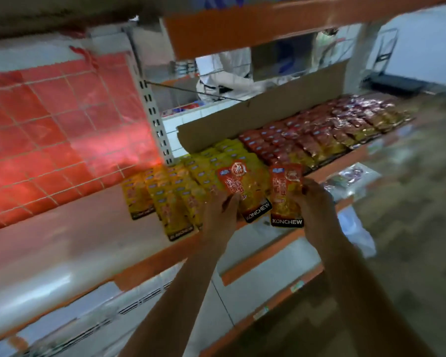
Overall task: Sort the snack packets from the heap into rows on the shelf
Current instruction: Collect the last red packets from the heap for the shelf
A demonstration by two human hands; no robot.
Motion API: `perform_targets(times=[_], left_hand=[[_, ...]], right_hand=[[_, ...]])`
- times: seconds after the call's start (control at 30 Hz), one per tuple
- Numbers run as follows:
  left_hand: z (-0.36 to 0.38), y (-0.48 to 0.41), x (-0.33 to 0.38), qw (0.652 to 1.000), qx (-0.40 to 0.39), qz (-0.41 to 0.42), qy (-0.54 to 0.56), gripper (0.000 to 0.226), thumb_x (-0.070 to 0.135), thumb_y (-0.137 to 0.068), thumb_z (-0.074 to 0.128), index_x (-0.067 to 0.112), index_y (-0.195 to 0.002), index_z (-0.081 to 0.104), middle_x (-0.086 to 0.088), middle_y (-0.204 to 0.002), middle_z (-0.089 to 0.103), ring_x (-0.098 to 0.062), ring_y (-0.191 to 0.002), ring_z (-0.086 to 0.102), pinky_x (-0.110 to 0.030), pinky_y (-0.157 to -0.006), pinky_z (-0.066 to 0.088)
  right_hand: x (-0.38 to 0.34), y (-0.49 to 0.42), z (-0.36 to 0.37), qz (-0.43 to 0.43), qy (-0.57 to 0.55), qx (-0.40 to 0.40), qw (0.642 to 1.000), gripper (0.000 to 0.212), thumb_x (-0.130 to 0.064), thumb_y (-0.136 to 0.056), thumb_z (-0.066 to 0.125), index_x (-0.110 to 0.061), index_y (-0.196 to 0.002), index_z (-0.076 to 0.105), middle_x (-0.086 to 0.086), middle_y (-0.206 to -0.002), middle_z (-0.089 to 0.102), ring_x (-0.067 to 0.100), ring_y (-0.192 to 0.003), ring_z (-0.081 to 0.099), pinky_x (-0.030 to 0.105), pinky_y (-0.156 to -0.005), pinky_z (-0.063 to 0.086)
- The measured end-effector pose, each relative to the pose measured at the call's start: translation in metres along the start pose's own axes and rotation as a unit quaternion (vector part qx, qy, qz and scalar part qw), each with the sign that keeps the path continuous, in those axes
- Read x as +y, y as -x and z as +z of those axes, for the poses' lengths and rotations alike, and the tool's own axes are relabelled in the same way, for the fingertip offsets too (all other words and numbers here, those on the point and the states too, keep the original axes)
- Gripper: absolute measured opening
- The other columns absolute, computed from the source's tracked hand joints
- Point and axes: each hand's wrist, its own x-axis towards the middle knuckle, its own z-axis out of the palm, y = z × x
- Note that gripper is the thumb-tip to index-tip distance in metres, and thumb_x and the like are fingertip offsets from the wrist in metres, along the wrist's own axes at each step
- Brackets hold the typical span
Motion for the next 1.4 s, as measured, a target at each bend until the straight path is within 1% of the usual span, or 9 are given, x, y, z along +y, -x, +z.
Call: perform_targets(times=[0.13, 0.23, 0.57, 0.77, 0.93, 1.0, 1.1, 1.17, 1.4], left_hand=[[0.068, -0.012, 0.006, 0.997, -0.08, 0.007, -0.016, 0.024, 0.023, -0.097, 0.054, 0.011, -0.079, 0.062, -0.017, -0.08, 0.062, -0.029, -0.076, 0.065, -0.045, -0.071, 0.059], [0.114, -0.027, 0.012, 0.991, -0.121, 0.036, -0.045, 0.029, 0.028, -0.097, 0.053, 0.021, -0.07, 0.058, 0.0, -0.065, 0.056, -0.008, -0.057, 0.057, -0.024, -0.051, 0.046], [0.282, -0.108, 0.045, 0.972, -0.203, 0.091, -0.077, 0.025, 0.023, -0.096, 0.056, 0.007, -0.079, 0.064, -0.016, -0.073, 0.061, -0.033, -0.077, 0.062, -0.042, -0.07, 0.051], [0.363, -0.175, 0.067, 0.966, -0.185, 0.128, -0.127, 0.034, 0.03, -0.093, 0.058, 0.017, -0.062, 0.057, 0.013, -0.049, 0.052, 0.003, -0.048, 0.044, -0.016, -0.046, 0.03], [0.414, -0.218, 0.073, 0.968, -0.171, 0.124, -0.134, 0.03, 0.031, -0.092, 0.06, 0.007, -0.075, 0.065, -0.01, -0.063, 0.06, -0.014, -0.059, 0.052, -0.038, -0.061, 0.047], [0.43, -0.231, 0.071, 0.969, -0.15, 0.13, -0.148, 0.029, 0.032, -0.091, 0.061, 0.012, -0.071, 0.064, 0.002, -0.06, 0.059, -0.01, -0.056, 0.052, -0.033, -0.061, 0.045], [0.455, -0.247, 0.07, 0.975, -0.121, 0.112, -0.152, 0.026, 0.036, -0.09, 0.063, 0.014, -0.102, 0.073, 0.007, -0.092, 0.071, -0.008, -0.077, 0.063, -0.019, -0.072, 0.052], [0.474, -0.256, 0.071, 0.975, -0.092, 0.118, -0.164, 0.022, 0.034, -0.09, 0.064, 0.015, -0.096, 0.073, 0.009, -0.083, 0.069, -0.007, -0.07, 0.061, -0.012, -0.06, 0.045], [0.542, -0.268, 0.087, 0.977, 0.017, 0.098, -0.19, 0.019, 0.021, -0.089, 0.066, 0.009, -0.075, 0.066, -0.012, -0.071, 0.067, -0.023, -0.063, 0.061, -0.036, -0.059, 0.047]], right_hand=[[0.012, -0.022, -0.054, 0.033, -0.062, 0.054, 0.996, 0.029, 0.006, -0.076, 0.056, -0.019, -0.086, 0.069, 0.024, -0.095, 0.068, 0.042, -0.091, 0.065, 0.062, -0.085, 0.05], [0.019, -0.044, -0.088, 0.046, -0.091, 0.094, 0.99, 0.033, 0.01, -0.077, 0.054, -0.019, -0.084, 0.069, 0.015, -0.088, 0.07, 0.038, -0.085, 0.066, 0.058, -0.086, 0.052], [0.035, -0.178, -0.201, 0.042, -0.118, 0.173, 0.977, 0.033, 0.009, -0.082, 0.052, -0.02, -0.081, 0.066, 0.005, -0.08, 0.071, 0.023, -0.068, 0.067, 0.036, -0.068, 0.057], [0.029, -0.274, -0.244, 0.044, -0.113, 0.182, 0.976, 0.031, 0.015, -0.079, 0.051, -0.009, -0.091, 0.065, 0.009, -0.081, 0.067, 0.019, -0.06, 0.064, 0.028, -0.054, 0.055], [0.032, -0.339, -0.269, 0.04, -0.108, 0.168, 0.979, 0.031, 0.011, -0.081, 0.053, -0.003, -0.106, 0.064, 0.019, -0.095, 0.067, 0.03, -0.073, 0.064, 0.041, -0.071, 0.055], [0.035, -0.36, -0.276, 0.037, -0.11, 0.153, 0.981, 0.029, 0.009, -0.083, 0.053, -0.005, -0.107, 0.063, 0.014, -0.091, 0.067, 0.026, -0.069, 0.063, 0.037, -0.068, 0.055], [0.037, -0.394, -0.289, 0.028, -0.105, 0.125, 0.986, 0.022, 0.005, -0.086, 0.053, -0.011, -0.096, 0.063, 0.007, -0.084, 0.066, 0.021, -0.068, 0.063, 0.037, -0.068, 0.054], [0.036, -0.419, -0.3, 0.018, -0.092, 0.109, 0.99, 0.025, 0.004, -0.086, 0.053, -0.018, -0.085, 0.063, 0.004, -0.081, 0.066, 0.023, -0.07, 0.063, 0.04, -0.069, 0.054], [0.038, -0.516, -0.349, -0.021, -0.002, 0.043, 0.999, 0.024, 0.007, -0.085, 0.049, -0.009, -0.095, 0.063, 0.003, -0.081, 0.068, 0.017, -0.071, 0.065, 0.038, -0.068, 0.056]])
